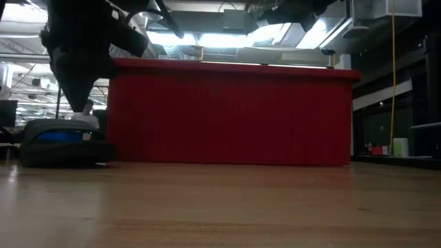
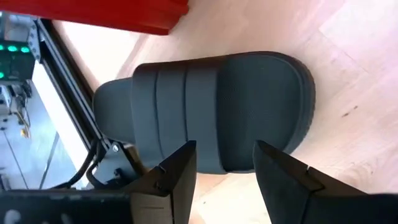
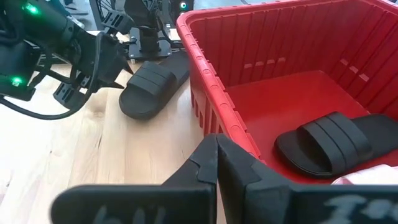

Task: Pick and place slides into bin
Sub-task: Put the black slipper into the red bin

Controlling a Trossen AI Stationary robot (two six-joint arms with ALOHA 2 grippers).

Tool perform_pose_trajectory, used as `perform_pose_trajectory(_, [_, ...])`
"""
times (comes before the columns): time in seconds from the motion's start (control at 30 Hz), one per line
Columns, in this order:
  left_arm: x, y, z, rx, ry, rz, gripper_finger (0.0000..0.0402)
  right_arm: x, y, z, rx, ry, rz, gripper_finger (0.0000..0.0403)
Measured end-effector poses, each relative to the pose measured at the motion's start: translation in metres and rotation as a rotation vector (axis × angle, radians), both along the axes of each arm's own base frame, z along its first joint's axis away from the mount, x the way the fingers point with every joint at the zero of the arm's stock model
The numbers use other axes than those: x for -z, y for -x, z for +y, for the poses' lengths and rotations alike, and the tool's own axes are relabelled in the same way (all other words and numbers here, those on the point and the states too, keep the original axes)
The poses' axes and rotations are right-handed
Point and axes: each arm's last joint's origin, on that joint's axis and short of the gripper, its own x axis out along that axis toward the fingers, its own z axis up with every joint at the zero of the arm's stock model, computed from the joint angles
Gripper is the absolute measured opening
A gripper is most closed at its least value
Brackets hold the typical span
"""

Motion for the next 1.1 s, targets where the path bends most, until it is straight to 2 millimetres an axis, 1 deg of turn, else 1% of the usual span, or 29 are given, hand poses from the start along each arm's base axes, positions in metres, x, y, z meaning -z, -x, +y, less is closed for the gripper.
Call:
perform_pose_trajectory(0.2, [0.013, 0.003, 0.0, -0.02, 0.03, -0.002, 0.015, 0.0, 0.0, 0.0, 0.0, 0.0, -0.001, 0.0007])
perform_pose_trajectory(0.4, [0.017, 0.006, 0.001, -0.072, -0.024, -0.023, 0.0152, 0.0, 0.0, 0.0, 0.002, -0.002, -0.004, 0.0007])
perform_pose_trajectory(0.73, [0.027, 0.012, 0.004, -0.073, -0.051, -0.01, 0.0149, -0.002, -0.001, 0.0, 0.002, -0.003, -0.024, 0.0007])
perform_pose_trajectory(0.9, [0.03, 0.009, 0.005, -0.054, -0.097, -0.033, 0.0149, -0.002, -0.001, 0.0, 0.001, -0.002, -0.024, 0.0007])
perform_pose_trajectory(1.1, [0.042, 0.007, 0.004, -0.021, -0.104, 0.021, 0.0146, -0.002, -0.001, 0.0, 0.002, -0.001, -0.023, 0.0007])
